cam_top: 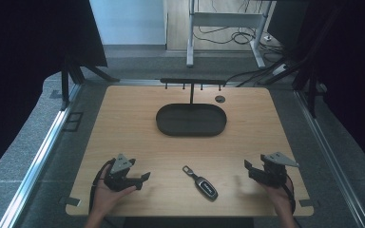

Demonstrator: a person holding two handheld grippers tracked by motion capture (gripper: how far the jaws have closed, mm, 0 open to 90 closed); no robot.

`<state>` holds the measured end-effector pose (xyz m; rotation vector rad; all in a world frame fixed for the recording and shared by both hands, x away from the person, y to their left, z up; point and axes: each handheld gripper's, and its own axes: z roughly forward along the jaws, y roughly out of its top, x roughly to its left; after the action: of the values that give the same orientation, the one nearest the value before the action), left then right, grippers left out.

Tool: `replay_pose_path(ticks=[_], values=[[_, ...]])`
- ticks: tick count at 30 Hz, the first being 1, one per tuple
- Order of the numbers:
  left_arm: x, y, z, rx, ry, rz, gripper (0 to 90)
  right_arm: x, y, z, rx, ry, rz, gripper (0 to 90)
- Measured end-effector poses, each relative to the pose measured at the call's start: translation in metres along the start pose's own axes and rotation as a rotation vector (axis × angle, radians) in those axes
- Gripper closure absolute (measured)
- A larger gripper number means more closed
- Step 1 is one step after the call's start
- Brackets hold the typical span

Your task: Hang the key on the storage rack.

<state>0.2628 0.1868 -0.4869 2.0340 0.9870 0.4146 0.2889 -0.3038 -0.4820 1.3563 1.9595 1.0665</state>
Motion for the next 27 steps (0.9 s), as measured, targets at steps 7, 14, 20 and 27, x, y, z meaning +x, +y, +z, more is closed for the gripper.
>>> replay_pose_path(ticks=[7, 14, 20, 27], values=[[0.002, -0.004, 0.002, -0.002, -0.031, 0.0, 21.4, -0.007, -0.003, 0.001, 0.01, 0.029, 0.06, 30.3], [-0.002, -0.003, 0.002, 0.016, -0.045, 0.011, 21.9, -0.008, -0.001, -0.004, 0.002, 0.041, 0.05, 32.5], [-0.004, -0.003, 0.003, 0.016, -0.029, 0.018, 22.1, -0.012, 0.001, -0.012, -0.06, 0.049, 0.014, 34.2], [-0.005, -0.002, 0.003, 0.025, -0.03, 0.019, 22.4, -0.01, 0.002, -0.009, -0.038, 0.058, 0.005, 36.2]])
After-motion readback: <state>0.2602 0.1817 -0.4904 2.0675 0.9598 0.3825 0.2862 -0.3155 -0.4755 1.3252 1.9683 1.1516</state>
